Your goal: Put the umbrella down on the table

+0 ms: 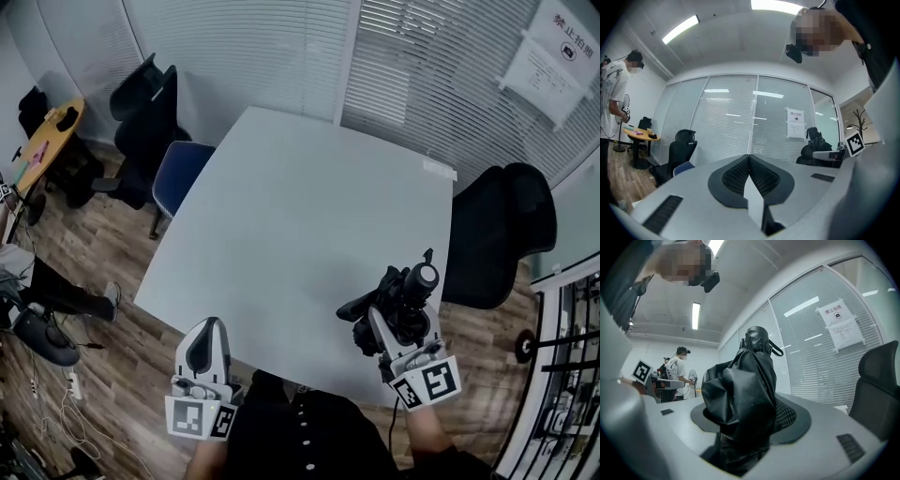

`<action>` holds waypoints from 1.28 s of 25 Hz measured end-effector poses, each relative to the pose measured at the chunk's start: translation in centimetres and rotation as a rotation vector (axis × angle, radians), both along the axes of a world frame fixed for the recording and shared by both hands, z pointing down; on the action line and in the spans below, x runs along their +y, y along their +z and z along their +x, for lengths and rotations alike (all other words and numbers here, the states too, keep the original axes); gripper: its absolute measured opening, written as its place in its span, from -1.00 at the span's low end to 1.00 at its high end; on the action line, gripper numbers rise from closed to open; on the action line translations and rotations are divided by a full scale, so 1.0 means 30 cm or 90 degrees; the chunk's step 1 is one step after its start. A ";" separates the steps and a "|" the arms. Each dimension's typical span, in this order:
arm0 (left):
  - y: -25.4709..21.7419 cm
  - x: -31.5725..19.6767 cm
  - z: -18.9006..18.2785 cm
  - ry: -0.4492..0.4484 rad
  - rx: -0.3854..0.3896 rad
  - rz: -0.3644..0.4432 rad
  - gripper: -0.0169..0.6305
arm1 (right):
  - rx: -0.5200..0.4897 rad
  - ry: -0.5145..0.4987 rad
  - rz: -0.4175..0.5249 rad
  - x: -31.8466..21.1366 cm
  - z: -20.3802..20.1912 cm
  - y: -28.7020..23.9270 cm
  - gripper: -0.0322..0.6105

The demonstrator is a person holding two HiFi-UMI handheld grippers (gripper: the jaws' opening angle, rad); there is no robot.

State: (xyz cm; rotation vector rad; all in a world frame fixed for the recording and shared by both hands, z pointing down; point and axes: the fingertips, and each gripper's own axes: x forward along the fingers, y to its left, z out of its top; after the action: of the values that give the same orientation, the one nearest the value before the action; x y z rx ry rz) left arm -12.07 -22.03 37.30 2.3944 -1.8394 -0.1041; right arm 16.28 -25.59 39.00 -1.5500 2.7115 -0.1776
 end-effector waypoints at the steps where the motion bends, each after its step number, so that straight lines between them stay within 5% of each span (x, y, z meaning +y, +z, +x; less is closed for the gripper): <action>1: 0.001 -0.017 -0.002 0.007 -0.001 0.001 -0.90 | 0.002 0.004 -0.001 -0.008 -0.005 0.004 -0.06; 32: 0.127 -0.235 -0.144 0.094 0.020 -0.054 -0.90 | 0.181 0.001 -0.112 -0.410 -0.174 0.430 -0.06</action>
State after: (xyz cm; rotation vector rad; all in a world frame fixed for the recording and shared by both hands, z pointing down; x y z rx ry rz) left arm -16.39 -29.10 41.11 2.4456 -1.6137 -0.0489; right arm 11.06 -37.90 51.90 -1.7451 2.9819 -0.2161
